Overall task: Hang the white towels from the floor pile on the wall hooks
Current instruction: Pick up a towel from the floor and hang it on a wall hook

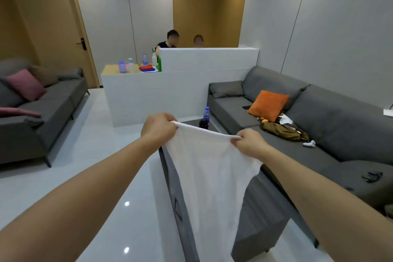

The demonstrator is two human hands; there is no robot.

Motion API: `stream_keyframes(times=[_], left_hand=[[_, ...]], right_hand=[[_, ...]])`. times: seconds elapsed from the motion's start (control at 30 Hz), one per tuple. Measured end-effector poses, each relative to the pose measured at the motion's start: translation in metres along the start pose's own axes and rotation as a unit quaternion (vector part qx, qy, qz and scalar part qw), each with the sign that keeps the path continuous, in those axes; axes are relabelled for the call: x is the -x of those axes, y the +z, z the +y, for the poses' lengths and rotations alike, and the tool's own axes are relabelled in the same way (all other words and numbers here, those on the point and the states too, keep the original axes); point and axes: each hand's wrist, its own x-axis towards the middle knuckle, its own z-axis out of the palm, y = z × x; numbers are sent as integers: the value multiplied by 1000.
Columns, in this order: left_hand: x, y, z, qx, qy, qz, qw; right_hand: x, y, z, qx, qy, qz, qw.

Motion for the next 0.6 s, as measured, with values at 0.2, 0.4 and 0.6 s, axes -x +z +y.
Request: stream_keyframes(times=[0.2,0.4,0.6], left_hand=[[-120,11,2,-34,-22,55,998],[-221,2,27,-21,-4,131,991],[-288,7,42,-20,22,189,981]], right_hand=[[-134,-32,-16,21,-44,79,996],[-240,-67,-33,45,-65,159,984],[-312,-79,-32,3,-128,254,959]])
